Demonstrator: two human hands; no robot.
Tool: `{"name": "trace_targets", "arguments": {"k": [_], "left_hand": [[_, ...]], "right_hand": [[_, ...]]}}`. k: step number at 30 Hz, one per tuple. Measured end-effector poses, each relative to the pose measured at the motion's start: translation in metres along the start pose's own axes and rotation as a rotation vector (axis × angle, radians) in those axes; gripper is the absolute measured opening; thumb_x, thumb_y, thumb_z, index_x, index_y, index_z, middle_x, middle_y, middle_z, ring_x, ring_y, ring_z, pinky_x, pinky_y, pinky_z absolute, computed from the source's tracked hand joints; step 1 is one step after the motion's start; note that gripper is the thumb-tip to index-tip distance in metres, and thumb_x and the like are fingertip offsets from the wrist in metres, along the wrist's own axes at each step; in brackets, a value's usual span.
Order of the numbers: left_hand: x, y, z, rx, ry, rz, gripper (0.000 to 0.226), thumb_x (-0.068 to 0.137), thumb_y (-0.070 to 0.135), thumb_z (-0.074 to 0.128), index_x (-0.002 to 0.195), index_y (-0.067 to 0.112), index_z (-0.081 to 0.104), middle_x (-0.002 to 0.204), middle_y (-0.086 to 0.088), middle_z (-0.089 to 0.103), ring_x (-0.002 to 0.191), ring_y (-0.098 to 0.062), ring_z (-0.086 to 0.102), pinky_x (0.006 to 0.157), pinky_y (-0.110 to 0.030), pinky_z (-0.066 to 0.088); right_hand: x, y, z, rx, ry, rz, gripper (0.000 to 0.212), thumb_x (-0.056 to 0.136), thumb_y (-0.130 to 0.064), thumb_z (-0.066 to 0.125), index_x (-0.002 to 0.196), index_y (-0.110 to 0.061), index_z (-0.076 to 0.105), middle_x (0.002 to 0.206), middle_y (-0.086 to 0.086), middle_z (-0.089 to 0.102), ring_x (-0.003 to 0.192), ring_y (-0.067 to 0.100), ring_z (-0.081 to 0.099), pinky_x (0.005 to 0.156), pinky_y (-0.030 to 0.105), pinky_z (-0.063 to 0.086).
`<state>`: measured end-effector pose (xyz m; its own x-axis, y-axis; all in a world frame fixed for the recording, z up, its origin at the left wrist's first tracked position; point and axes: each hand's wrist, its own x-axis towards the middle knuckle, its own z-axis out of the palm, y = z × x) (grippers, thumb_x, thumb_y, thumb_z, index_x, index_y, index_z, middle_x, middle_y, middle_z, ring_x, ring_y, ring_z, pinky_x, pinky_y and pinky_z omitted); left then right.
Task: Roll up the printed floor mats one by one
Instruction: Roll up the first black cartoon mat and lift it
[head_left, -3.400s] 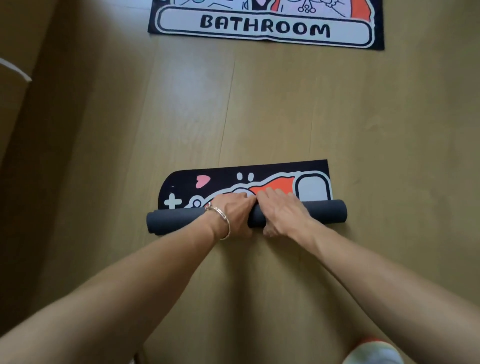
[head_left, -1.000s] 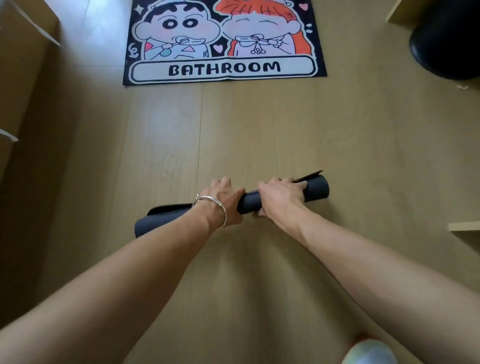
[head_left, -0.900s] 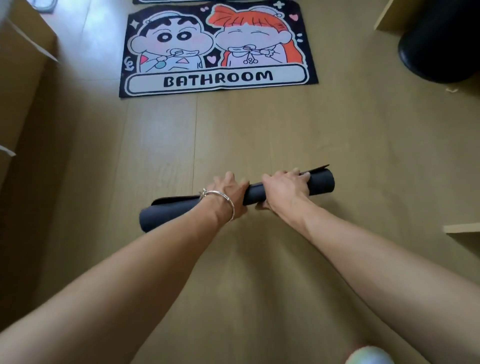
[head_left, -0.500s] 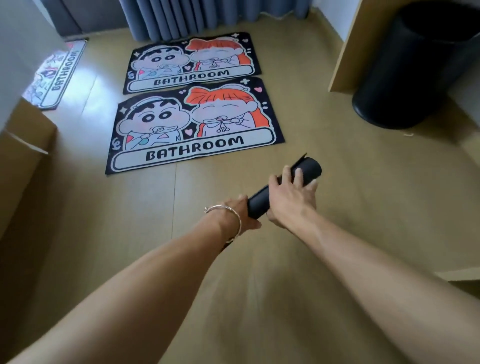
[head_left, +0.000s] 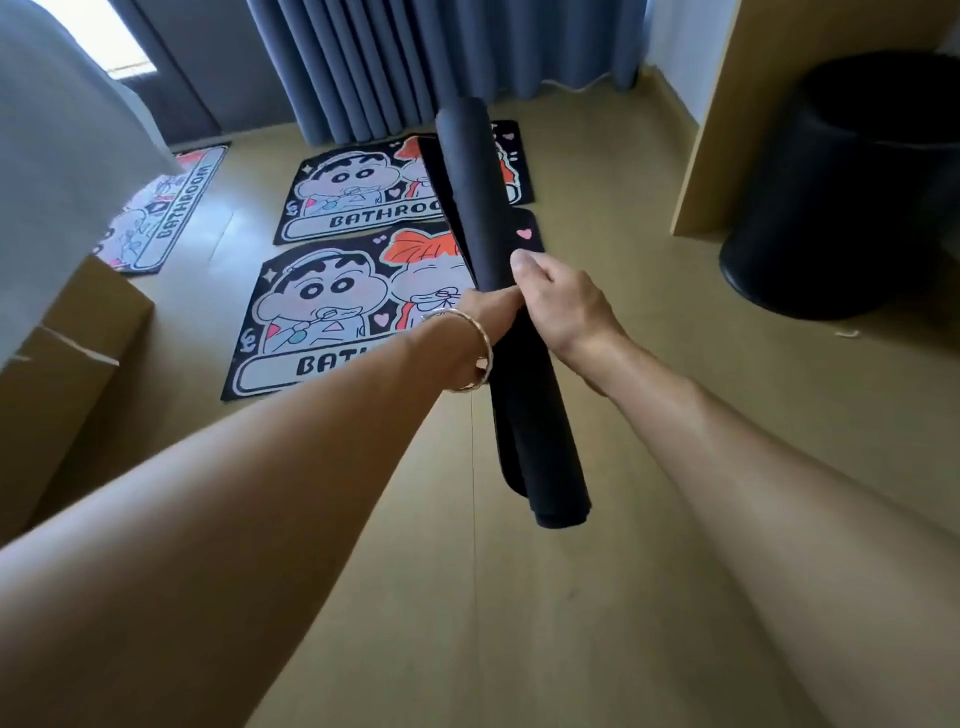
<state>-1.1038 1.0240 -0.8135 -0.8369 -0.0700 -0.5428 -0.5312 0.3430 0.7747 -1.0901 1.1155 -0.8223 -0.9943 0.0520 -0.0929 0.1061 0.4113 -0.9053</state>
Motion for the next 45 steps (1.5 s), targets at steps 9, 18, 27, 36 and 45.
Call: {"name": "trace_targets", "arguments": {"k": [9,18,27,36,45], "left_hand": [[-0.008,0.054,-0.005,0.162,0.004,0.049,0.03,0.086,0.033,0.068,0.104,0.009,0.062,0.086,-0.006,0.068,0.066,-0.016,0.063,0.064,-0.037,0.058],[0.037,-0.004,0.006,-0.047,0.105,-0.059,0.035,0.083,0.028,0.069,0.108,0.008,0.055,0.098,-0.012,0.066,0.079,-0.025,0.066,0.06,-0.047,0.059],[0.072,-0.068,0.048,0.03,0.029,-0.217,0.057,0.072,0.034,0.077,0.107,0.005,0.044,0.094,-0.013,0.06,0.074,-0.029,0.065,0.047,-0.042,0.057],[0.073,-0.065,0.107,0.182,-0.162,-0.199,0.076,0.062,0.059,0.067,0.113,0.004,0.049,0.094,-0.017,0.067,0.067,-0.034,0.069,0.053,-0.052,0.057],[0.055,-0.069,0.202,0.218,-0.187,-0.166,0.082,0.063,0.054,0.073,0.128,0.019,0.037,0.123,-0.013,0.051,0.091,-0.036,0.062,0.04,-0.037,0.052]], "right_hand": [[0.01,0.028,-0.032,0.44,-0.263,-0.006,0.072,0.087,-0.014,0.064,0.146,-0.041,0.032,0.131,-0.013,0.054,0.107,0.005,0.057,0.083,0.023,0.05],[0.033,0.04,-0.005,0.032,-0.357,0.052,0.081,0.071,-0.029,0.079,0.14,-0.035,0.037,0.121,-0.006,0.058,0.109,0.015,0.06,0.099,0.035,0.046],[0.014,0.11,0.025,-0.087,-0.27,0.247,0.059,0.07,-0.024,0.079,0.1,-0.018,0.029,0.087,-0.003,0.055,0.077,0.016,0.054,0.069,0.032,0.047],[-0.032,0.136,-0.023,-0.068,-0.11,0.464,0.063,0.071,-0.039,0.077,0.108,-0.022,0.029,0.091,-0.007,0.054,0.075,0.01,0.054,0.055,0.025,0.039],[-0.167,0.167,-0.078,-0.113,-0.053,0.723,0.053,0.078,-0.025,0.069,0.113,-0.02,0.029,0.082,-0.003,0.047,0.065,0.014,0.046,0.051,0.028,0.034]]}}
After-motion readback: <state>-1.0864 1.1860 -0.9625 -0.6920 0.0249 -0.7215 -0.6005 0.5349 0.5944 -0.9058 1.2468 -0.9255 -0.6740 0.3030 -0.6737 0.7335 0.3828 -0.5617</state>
